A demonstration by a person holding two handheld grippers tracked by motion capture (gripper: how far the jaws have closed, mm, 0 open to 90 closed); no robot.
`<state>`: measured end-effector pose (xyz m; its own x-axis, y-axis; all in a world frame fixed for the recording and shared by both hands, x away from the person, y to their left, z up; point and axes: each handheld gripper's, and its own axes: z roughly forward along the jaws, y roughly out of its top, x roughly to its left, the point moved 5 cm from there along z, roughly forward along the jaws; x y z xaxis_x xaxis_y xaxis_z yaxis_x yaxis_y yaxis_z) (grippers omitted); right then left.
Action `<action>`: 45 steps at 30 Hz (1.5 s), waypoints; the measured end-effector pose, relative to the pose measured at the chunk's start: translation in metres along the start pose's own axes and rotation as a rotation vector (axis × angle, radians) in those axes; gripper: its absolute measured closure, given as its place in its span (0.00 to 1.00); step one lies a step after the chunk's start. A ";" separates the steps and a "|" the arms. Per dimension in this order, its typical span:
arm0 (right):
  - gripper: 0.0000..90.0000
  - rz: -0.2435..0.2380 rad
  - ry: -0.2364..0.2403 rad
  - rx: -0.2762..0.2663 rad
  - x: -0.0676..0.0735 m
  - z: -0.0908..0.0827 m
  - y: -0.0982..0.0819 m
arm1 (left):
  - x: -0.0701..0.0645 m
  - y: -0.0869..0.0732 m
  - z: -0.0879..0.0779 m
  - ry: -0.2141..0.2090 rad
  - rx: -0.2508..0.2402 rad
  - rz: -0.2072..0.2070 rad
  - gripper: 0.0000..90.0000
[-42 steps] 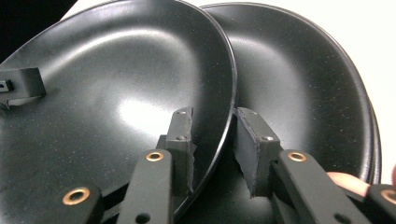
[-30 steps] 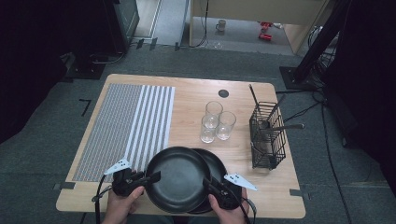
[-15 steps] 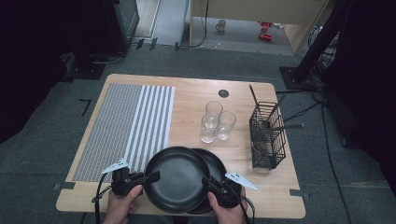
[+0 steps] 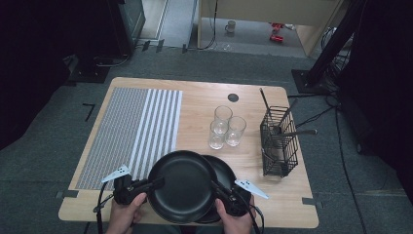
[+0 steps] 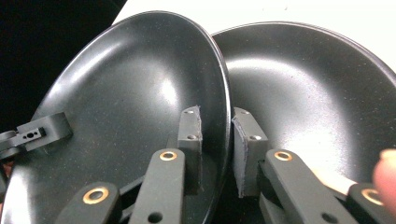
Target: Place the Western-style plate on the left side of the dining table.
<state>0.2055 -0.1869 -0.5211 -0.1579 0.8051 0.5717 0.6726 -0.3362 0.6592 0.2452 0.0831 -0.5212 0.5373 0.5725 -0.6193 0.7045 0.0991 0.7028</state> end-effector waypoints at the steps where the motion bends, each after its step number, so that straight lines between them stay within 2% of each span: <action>1: 0.85 0.005 0.002 -0.001 0.000 0.000 0.000 | 0.000 0.000 0.000 -0.002 -0.001 -0.004 0.77; 15: 0.88 0.016 0.012 -0.048 0.010 0.001 0.005 | -0.001 0.009 -0.011 -0.007 -0.048 0.007 0.81; 23: 0.88 0.031 0.033 -0.046 0.016 0.007 0.006 | 0.000 0.016 -0.020 -0.009 -0.073 0.020 0.84; 33: 0.88 0.042 0.052 -0.042 0.022 0.011 0.008 | 0.001 0.021 -0.027 -0.003 -0.082 0.031 0.85; 45: 0.88 0.014 0.076 -0.029 0.037 0.020 0.012 | 0.004 0.033 -0.043 -0.003 -0.111 0.043 0.87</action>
<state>0.2228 -0.1517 -0.5019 -0.2038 0.7612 0.6156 0.6537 -0.3622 0.6644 0.2505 0.1240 -0.4853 0.5676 0.5756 -0.5886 0.6249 0.1643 0.7632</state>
